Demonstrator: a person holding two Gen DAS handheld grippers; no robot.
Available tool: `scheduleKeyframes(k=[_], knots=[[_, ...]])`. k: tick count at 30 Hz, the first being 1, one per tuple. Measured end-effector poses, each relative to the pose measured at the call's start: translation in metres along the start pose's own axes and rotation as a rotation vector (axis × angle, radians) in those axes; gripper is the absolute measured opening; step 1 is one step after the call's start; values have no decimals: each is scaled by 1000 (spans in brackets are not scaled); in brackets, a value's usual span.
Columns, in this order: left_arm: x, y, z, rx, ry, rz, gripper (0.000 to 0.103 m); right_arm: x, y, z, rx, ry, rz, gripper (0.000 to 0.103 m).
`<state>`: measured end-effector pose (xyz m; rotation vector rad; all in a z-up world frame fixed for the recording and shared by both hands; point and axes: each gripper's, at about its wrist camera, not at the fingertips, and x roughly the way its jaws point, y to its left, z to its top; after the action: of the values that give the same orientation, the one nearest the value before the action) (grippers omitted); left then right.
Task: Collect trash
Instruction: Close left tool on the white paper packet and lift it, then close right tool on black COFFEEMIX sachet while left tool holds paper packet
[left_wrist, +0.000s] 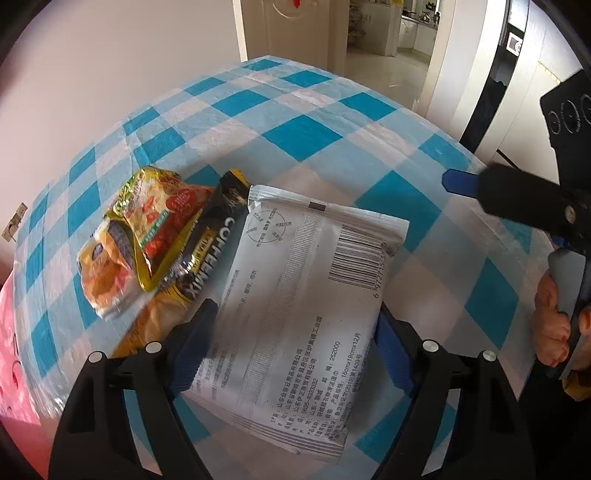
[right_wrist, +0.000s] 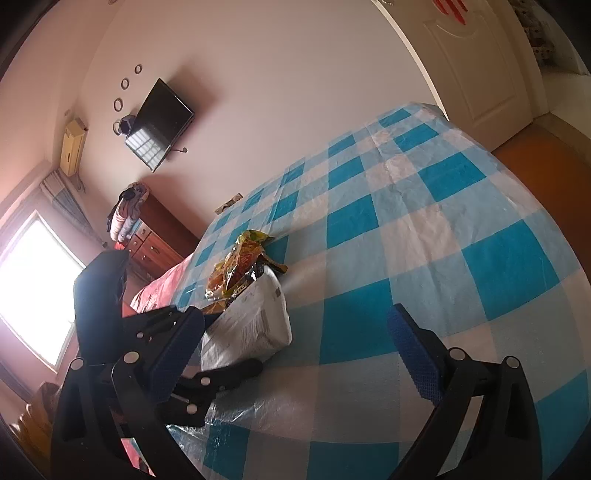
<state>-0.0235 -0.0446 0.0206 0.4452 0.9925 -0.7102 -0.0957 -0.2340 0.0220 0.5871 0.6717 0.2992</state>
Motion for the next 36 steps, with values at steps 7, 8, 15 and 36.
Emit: scheduleKeyframes(k=[7,8,15,36], knots=[[-11,0,-14,-107,-53,-15,80,3,-1,0,2,20,0,98],[-14,1,-17,-123,-64,-15,80,4,-1,-1,1,24,2,98],[-31,16,-36,-232,-114,-23,80,10,8,-3,-34,47,-17,96],[-87,75,-96,-463,-282,88,80,75,47,-11,19,243,53,57]])
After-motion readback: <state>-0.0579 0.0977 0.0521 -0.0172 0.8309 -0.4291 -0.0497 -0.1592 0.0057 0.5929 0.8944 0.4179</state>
